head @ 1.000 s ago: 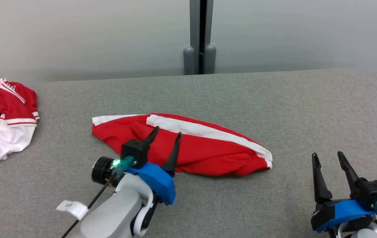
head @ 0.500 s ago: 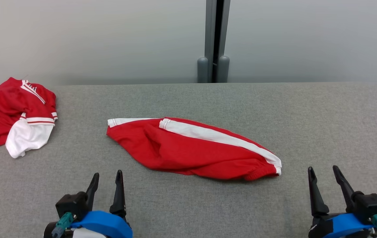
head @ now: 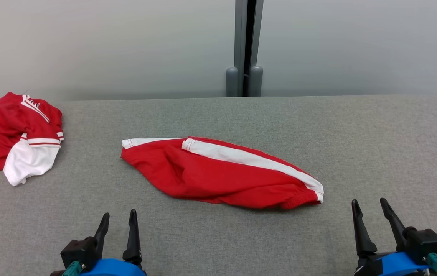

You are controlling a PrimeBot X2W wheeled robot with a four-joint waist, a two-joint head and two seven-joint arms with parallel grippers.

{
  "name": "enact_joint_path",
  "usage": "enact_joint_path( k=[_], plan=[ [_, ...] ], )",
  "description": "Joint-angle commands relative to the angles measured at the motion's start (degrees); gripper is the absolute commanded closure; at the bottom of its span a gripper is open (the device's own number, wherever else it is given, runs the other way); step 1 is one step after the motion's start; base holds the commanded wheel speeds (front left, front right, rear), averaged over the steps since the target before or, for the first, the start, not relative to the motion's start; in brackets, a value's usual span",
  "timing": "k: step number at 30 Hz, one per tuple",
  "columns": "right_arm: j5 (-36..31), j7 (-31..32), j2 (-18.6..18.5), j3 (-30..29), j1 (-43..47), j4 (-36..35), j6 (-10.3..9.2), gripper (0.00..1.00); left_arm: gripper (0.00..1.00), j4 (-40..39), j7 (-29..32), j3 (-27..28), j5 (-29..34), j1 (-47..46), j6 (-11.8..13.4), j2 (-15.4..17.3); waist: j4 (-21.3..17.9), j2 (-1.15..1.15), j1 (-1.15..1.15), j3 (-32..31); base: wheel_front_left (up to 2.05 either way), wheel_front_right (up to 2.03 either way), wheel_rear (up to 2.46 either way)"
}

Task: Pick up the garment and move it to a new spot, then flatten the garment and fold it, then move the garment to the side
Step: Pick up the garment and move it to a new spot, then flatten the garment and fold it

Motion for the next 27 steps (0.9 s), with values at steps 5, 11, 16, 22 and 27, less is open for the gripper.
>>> enact_joint_path(
  k=[5, 11, 16, 22, 27],
  plan=[
    [-0.13, -0.02, -0.22, -0.18, -0.82, 0.30, 0.01, 0.00, 0.00, 1.02, -0.27, 1.59, 1.77, 0.22, -1.14, -1.02, 0.06, 0.00, 0.01, 0.02, 0.00, 0.00, 0.00],
    [0.05, -0.02, -0.22, -0.07, -0.93, 0.57, 0.01, 0.00, 0.00, 1.96, -0.27, 2.82, 3.03, -0.54, -2.24, -1.98, 0.15, 0.00, 0.01, 0.18, 0.00, 0.00, 0.00],
    [0.13, -0.02, -0.22, -0.11, -1.25, 0.65, 0.01, 0.00, 0.00, 2.47, -0.27, 3.54, 4.00, -1.22, -2.91, -2.45, 0.08, 0.00, 0.01, 0.53, 0.00, 0.00, 0.00],
    [0.08, -0.02, -0.23, -0.19, -1.75, 0.59, 0.01, 0.00, 0.00, 2.66, -0.27, 4.49, 4.93, -1.73, -3.49, -2.95, -0.20, 0.00, 0.01, 1.22, 0.00, 0.00, 0.00],
    [0.07, -0.02, -0.22, -0.24, -2.16, 0.65, 0.01, 0.00, 0.00, 2.90, -0.27, 4.93, 5.67, -2.39, -3.97, -3.42, -0.39, 0.00, 0.01, 1.87, 0.00, 0.00, 0.00]
  ],
)
